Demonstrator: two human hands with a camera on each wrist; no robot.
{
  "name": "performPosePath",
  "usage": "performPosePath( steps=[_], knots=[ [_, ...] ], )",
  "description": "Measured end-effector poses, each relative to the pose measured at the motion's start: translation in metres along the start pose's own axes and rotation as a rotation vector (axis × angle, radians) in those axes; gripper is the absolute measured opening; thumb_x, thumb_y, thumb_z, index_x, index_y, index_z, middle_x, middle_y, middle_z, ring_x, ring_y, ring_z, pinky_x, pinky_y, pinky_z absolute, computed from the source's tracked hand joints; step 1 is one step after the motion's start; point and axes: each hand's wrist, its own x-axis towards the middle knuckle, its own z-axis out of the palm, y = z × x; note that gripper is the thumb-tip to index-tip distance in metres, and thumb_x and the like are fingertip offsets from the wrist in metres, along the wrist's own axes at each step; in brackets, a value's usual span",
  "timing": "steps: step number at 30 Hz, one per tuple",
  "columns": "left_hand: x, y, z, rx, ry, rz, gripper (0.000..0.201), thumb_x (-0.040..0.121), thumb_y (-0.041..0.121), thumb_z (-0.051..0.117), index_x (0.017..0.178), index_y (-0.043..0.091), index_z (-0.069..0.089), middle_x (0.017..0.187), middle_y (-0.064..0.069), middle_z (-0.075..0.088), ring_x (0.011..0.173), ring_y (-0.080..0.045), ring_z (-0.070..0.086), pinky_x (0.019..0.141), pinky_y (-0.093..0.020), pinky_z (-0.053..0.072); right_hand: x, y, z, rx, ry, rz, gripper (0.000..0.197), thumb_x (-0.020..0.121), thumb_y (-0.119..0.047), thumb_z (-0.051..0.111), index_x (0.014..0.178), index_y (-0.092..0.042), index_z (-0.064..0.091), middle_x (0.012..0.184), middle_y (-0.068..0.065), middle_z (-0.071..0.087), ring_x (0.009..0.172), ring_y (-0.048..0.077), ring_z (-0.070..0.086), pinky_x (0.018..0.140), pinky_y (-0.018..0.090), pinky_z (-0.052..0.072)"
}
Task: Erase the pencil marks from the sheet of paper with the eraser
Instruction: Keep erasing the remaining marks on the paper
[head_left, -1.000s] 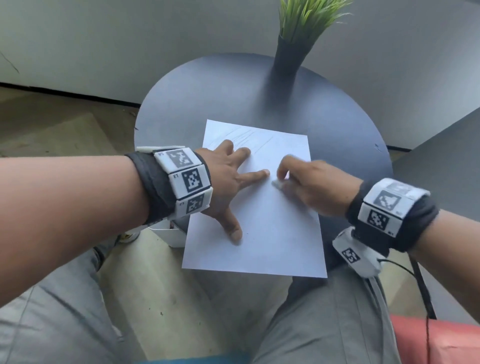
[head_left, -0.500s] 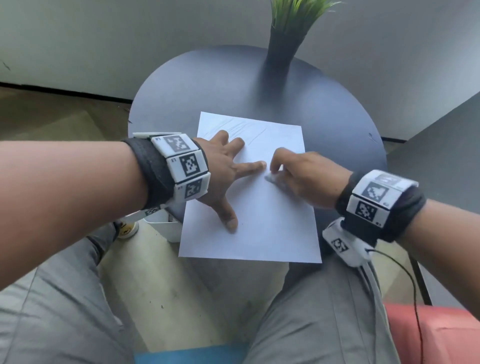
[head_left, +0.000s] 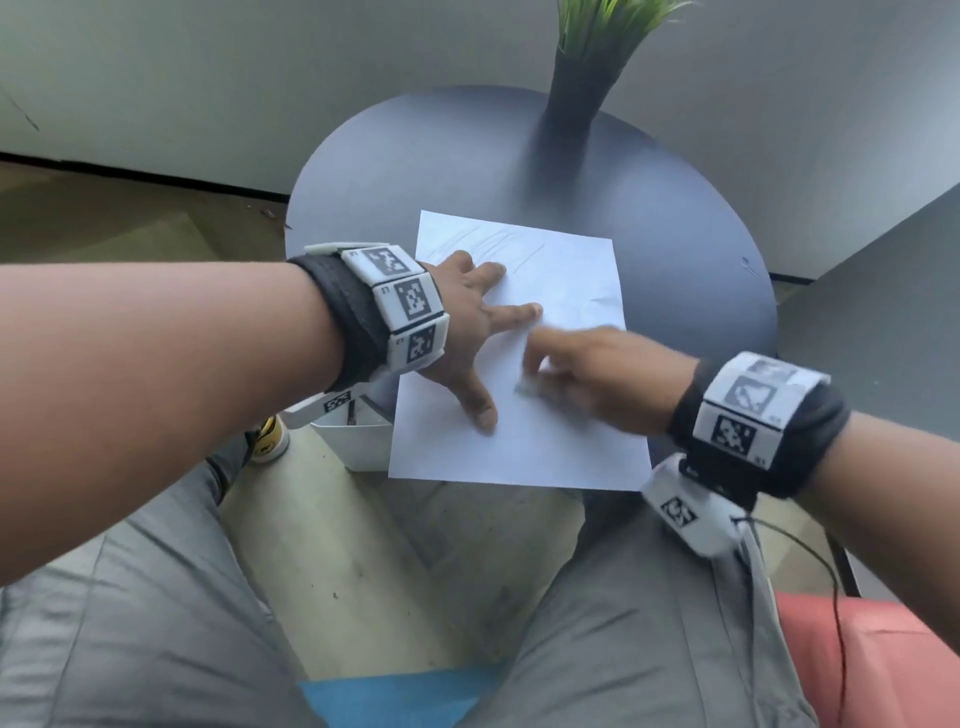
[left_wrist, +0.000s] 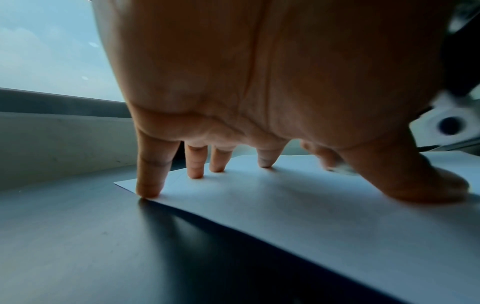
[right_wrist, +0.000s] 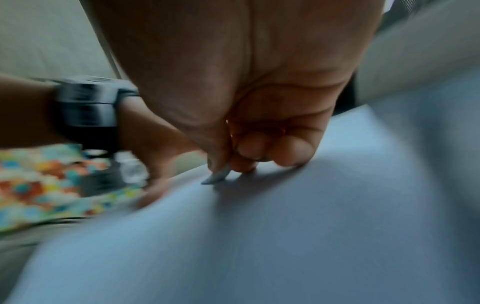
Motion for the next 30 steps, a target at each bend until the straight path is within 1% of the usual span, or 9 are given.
performPosePath(
  steps=[3, 5, 9, 16, 20, 24, 25, 28, 30],
  knots=[
    [-0.007, -0.005, 0.005, -0.074, 0.033, -0.009, 0.125, 0.055, 0.097, 0.054, 0.155, 0.047, 0.0, 0.167, -0.006, -0.008, 0.152, -0.032, 0.001, 0.119, -0.053, 0.022, 0.008, 0.029, -0.017, 0.101, 0.082, 0.262, 0.018, 0.094, -0.044, 0.054, 0.103, -0.028, 0.053, 0.089, 0.0, 0.062, 0.083, 0.024, 0.057, 0.071, 0.032, 0.043],
    [-0.014, -0.014, 0.013, -0.107, 0.067, -0.003, 0.123, 0.055, 0.098, 0.051, 0.155, 0.045, 0.005, 0.167, -0.004, -0.011, 0.153, -0.029, -0.005, 0.122, -0.052, 0.016, 0.009, 0.045, -0.018, 0.125, 0.096, 0.326, 0.019, 0.093, -0.05, 0.055, 0.097, -0.031, 0.052, 0.088, -0.002, 0.063, 0.084, 0.022, 0.059, 0.075, 0.035, 0.047],
    [-0.027, -0.031, 0.032, -0.146, 0.05, -0.028, 0.126, 0.052, 0.103, 0.043, 0.153, 0.049, -0.008, 0.166, 0.007, -0.015, 0.153, -0.023, -0.012, 0.12, -0.06, 0.008, 0.012, 0.046, -0.02, 0.09, 0.127, 0.398, 0.019, 0.095, -0.048, 0.052, 0.099, -0.029, 0.049, 0.094, 0.004, 0.062, 0.084, 0.024, 0.058, 0.076, 0.037, 0.048],
    [-0.029, -0.03, 0.038, -0.152, 0.032, -0.031, 0.128, 0.047, 0.106, 0.039, 0.15, 0.052, -0.015, 0.164, 0.011, -0.022, 0.152, -0.021, -0.017, 0.111, -0.073, 0.013, 0.011, -0.041, 0.013, -0.027, -0.072, -0.078, 0.016, 0.098, -0.03, 0.05, 0.111, -0.02, 0.051, 0.094, 0.0, 0.06, 0.085, 0.023, 0.051, 0.074, 0.034, 0.042],
    [-0.028, -0.03, 0.039, -0.16, 0.03, -0.039, 0.129, 0.047, 0.107, 0.039, 0.15, 0.053, -0.016, 0.164, 0.013, -0.023, 0.152, -0.021, -0.017, 0.109, -0.074, 0.015, 0.027, -0.01, -0.009, 0.036, 0.142, 0.23, 0.02, 0.096, -0.041, 0.051, 0.102, -0.022, 0.05, 0.093, 0.005, 0.062, 0.086, 0.029, 0.055, 0.074, 0.036, 0.047],
    [-0.028, -0.03, 0.038, -0.148, 0.03, -0.04, 0.13, 0.048, 0.106, 0.041, 0.151, 0.05, -0.016, 0.164, 0.01, -0.022, 0.152, -0.024, -0.015, 0.108, -0.076, 0.016, 0.012, -0.029, 0.008, -0.014, -0.119, -0.022, 0.014, 0.098, -0.034, 0.049, 0.104, -0.022, 0.049, 0.095, 0.006, 0.063, 0.086, 0.027, 0.055, 0.077, 0.038, 0.048],
    [-0.029, -0.029, 0.036, -0.149, 0.024, -0.04, 0.13, 0.049, 0.105, 0.043, 0.151, 0.049, -0.015, 0.165, 0.009, -0.021, 0.152, -0.025, -0.014, 0.108, -0.077, 0.017, 0.011, -0.028, 0.005, -0.005, -0.129, -0.035, 0.015, 0.097, -0.037, 0.05, 0.104, -0.023, 0.05, 0.095, 0.004, 0.063, 0.086, 0.026, 0.055, 0.076, 0.036, 0.047],
    [-0.028, -0.025, 0.031, -0.15, 0.007, -0.044, 0.129, 0.05, 0.102, 0.048, 0.151, 0.051, -0.014, 0.165, 0.007, -0.02, 0.153, -0.028, -0.012, 0.106, -0.079, 0.019, 0.019, -0.004, -0.011, 0.049, 0.09, 0.129, 0.018, 0.097, -0.041, 0.051, 0.102, -0.023, 0.052, 0.085, 0.003, 0.062, 0.08, 0.026, 0.055, 0.066, 0.032, 0.043],
    [-0.029, -0.022, 0.029, -0.14, -0.01, -0.048, 0.128, 0.049, 0.102, 0.05, 0.148, 0.054, -0.015, 0.165, 0.005, -0.021, 0.153, -0.03, -0.012, 0.105, -0.079, 0.021, 0.014, -0.012, -0.005, -0.032, 0.022, 0.039, 0.012, 0.097, -0.031, 0.051, 0.106, -0.022, 0.05, 0.087, 0.0, 0.06, 0.082, 0.025, 0.055, 0.068, 0.032, 0.041]
  ],
)
